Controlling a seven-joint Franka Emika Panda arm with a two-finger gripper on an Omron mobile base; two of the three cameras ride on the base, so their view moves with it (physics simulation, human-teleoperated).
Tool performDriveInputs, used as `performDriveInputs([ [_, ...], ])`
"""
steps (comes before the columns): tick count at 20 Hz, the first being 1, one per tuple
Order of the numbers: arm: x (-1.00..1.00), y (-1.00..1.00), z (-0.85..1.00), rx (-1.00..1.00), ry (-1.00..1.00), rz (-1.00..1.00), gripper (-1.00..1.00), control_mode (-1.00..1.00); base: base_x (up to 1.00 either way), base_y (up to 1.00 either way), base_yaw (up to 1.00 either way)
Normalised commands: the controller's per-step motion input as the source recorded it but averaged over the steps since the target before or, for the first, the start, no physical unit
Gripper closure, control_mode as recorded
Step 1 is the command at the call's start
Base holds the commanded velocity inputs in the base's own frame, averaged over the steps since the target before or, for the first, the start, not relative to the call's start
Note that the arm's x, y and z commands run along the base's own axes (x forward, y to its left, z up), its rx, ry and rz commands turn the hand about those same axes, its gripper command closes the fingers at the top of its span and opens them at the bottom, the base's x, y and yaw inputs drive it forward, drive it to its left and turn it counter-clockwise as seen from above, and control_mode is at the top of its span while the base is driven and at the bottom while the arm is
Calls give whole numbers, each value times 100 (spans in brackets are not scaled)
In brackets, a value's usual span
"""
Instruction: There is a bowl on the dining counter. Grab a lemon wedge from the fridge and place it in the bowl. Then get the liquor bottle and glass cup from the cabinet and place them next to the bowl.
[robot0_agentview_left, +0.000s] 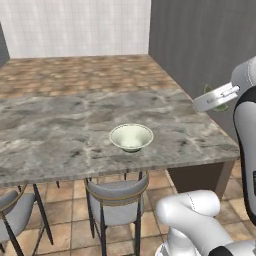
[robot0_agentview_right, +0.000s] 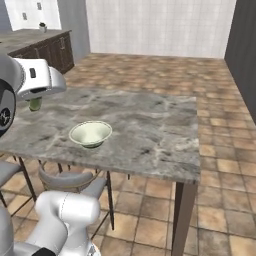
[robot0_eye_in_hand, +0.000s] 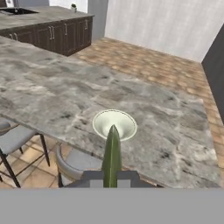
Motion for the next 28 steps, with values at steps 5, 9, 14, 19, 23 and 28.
performDriveInputs([
  [5, 0, 0, 0, 0, 0, 0, 100, 100, 45, -13, 0],
  [9, 0, 0, 0, 0, 0, 0, 100, 100, 49, -2, 0],
  [14, 63, 0, -20, 5, 13, 4, 100, -100, 11, 0, 0],
  [19, 97, 0, -42, 2, 19, 9, 100, -100, 0, 0, 0],
  [23, 100, 6, -90, 0, 19, 24, 100, -100, 0, 0, 0],
  [28, 100, 17, -98, -7, 3, 16, 100, -100, 0, 0, 0],
])
